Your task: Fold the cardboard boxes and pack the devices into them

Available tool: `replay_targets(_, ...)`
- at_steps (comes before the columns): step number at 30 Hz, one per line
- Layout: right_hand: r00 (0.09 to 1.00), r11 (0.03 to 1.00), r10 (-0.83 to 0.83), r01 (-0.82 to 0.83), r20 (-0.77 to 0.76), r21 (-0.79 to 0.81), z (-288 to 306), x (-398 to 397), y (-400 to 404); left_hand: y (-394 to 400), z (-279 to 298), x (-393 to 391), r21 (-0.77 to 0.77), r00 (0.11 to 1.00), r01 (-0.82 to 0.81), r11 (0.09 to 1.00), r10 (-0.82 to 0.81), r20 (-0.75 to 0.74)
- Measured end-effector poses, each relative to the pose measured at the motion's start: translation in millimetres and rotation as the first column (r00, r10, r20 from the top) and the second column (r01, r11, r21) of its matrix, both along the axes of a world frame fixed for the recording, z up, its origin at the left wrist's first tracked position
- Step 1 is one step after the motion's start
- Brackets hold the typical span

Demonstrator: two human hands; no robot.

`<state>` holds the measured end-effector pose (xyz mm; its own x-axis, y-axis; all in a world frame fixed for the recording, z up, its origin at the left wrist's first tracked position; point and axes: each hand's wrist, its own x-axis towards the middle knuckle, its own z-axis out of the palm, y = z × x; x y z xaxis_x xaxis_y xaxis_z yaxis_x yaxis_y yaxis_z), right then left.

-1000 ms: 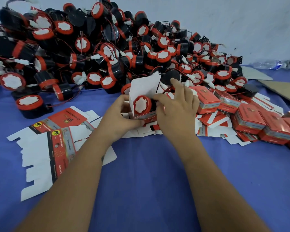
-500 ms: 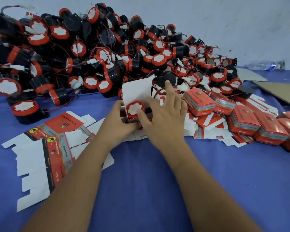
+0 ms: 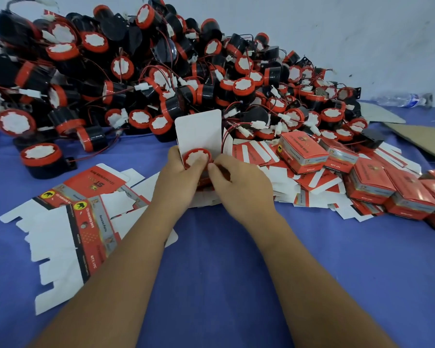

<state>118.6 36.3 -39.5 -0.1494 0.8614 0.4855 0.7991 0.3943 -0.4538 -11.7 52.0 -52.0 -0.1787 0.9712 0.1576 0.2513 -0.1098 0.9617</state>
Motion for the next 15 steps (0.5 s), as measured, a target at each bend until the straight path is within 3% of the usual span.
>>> replay_targets(3, 0.918, 0.997, 0.075, -0.064, -0.390, 0.043, 4, -1, 0, 3, 0, -1, 0.000, 1.000, -0.012, 1.000, 0.012, 0.007)
replay_targets(6, 0.702, 0.998, -0.062, 0.020, -0.709, -0.067, 8, 1, 5, 2, 3, -1, -0.025, 0.999, -0.001, 1.000, 0.002, 0.044)
replay_targets(10, 0.483, 0.966, -0.165, -0.095, -0.860, -0.238, 15, 15, 11, -1, 5, -3, -0.070, 0.994, -0.003, 0.998, 0.010, 0.107)
replay_targets(15, 0.145, 0.951, -0.042, -0.298, -0.989, -0.084, 29, 25, 13, -6, 6, -1, -0.052, 0.998, 0.035, 0.998, -0.031, 0.063)
